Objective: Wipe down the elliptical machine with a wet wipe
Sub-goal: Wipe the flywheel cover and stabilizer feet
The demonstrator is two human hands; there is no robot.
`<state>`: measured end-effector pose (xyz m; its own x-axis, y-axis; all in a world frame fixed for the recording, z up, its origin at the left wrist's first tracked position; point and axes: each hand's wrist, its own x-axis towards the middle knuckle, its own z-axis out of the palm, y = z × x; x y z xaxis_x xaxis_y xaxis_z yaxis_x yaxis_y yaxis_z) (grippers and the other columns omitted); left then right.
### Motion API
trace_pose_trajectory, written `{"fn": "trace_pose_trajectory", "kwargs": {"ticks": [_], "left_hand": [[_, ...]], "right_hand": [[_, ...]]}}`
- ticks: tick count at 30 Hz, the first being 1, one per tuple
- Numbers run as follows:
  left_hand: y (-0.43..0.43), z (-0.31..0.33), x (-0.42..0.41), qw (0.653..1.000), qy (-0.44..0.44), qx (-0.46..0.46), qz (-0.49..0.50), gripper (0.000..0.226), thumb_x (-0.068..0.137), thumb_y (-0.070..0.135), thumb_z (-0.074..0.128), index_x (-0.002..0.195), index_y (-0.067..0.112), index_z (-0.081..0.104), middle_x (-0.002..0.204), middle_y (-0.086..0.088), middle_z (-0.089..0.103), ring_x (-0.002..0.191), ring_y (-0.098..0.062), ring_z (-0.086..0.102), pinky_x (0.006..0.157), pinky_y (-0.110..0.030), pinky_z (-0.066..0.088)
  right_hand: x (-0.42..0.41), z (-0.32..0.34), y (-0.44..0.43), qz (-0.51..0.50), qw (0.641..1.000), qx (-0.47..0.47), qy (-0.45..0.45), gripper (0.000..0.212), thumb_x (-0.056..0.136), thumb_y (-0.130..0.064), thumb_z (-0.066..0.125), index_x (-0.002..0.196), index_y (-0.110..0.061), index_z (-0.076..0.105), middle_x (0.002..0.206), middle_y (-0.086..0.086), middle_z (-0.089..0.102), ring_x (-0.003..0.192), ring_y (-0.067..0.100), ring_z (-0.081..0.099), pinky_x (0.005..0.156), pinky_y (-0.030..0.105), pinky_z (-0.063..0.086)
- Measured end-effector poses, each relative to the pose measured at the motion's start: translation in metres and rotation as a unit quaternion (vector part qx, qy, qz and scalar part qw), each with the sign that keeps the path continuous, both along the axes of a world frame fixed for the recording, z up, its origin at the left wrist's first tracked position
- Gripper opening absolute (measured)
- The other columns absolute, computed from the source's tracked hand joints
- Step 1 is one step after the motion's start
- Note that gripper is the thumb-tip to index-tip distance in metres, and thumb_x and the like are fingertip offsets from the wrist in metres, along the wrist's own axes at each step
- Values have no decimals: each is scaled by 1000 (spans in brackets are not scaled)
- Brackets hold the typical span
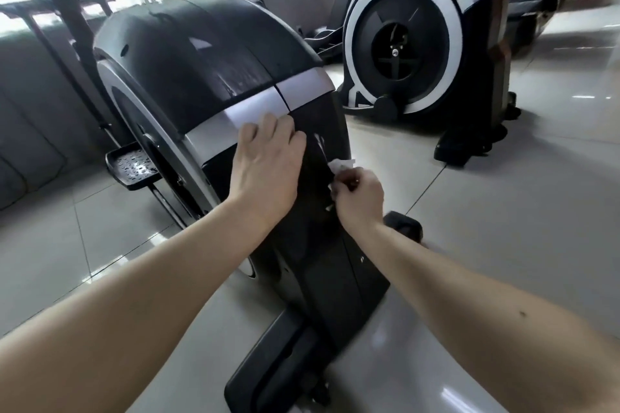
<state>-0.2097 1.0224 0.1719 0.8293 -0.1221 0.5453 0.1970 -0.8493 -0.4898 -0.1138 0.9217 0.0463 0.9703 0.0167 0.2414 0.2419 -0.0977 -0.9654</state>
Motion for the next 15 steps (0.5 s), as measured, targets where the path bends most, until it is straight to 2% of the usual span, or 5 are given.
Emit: {"fn": "trace_pose_trajectory", "kwargs": {"ticks": [2, 4, 7, 9, 15], "left_hand": [[0, -1, 1, 1000, -5, -4, -6, 41, 82, 16, 66, 122, 20, 59, 119, -1, 50, 110, -25, 39, 90, -36, 25], [-1, -2, 1, 1000, -6, -11, -11, 39, 82, 16, 66, 120, 19, 60, 118, -2, 51, 111, -25, 40, 90, -35, 25], [-1, -1, 0, 1000, -13, -9, -9, 37, 83, 19, 66, 120, 19, 61, 118, -2, 51, 112, -25, 41, 91, -36, 25], [0, 0, -3, 1000, -12, -9, -9, 35, 83, 19, 67, 118, 20, 61, 117, -1, 51, 110, -24, 39, 89, -35, 23], [7, 4, -13, 1000, -11, 8, -3, 33, 78, 16, 70, 111, 21, 64, 111, 1, 52, 104, -23, 41, 87, -34, 22]], "right_hand": [[7, 13, 4, 5, 999, 22, -42, 16, 93, -23, 61, 88, -37, 56, 108, 9, 62, 85, 26, 69, 72, 42, 62], [11, 33, 11, -8, 993, 33, -115, 8, 97, -33, 59, 96, -39, 55, 112, 6, 58, 84, 27, 70, 72, 49, 61], [5, 62, 12, -2, 985, 57, -164, 7, 96, -23, 68, 103, -24, 68, 109, -5, 56, 90, 1, 65, 85, 23, 56], [-3, 59, 10, -8, 982, 53, -180, 5, 91, -6, 70, 90, -11, 71, 102, -4, 57, 85, -7, 58, 78, 8, 44], [-19, 17, 3, -2, 990, 15, -137, 18, 82, 1, 66, 77, -16, 68, 93, -6, 61, 84, 5, 60, 77, 25, 49]]}}
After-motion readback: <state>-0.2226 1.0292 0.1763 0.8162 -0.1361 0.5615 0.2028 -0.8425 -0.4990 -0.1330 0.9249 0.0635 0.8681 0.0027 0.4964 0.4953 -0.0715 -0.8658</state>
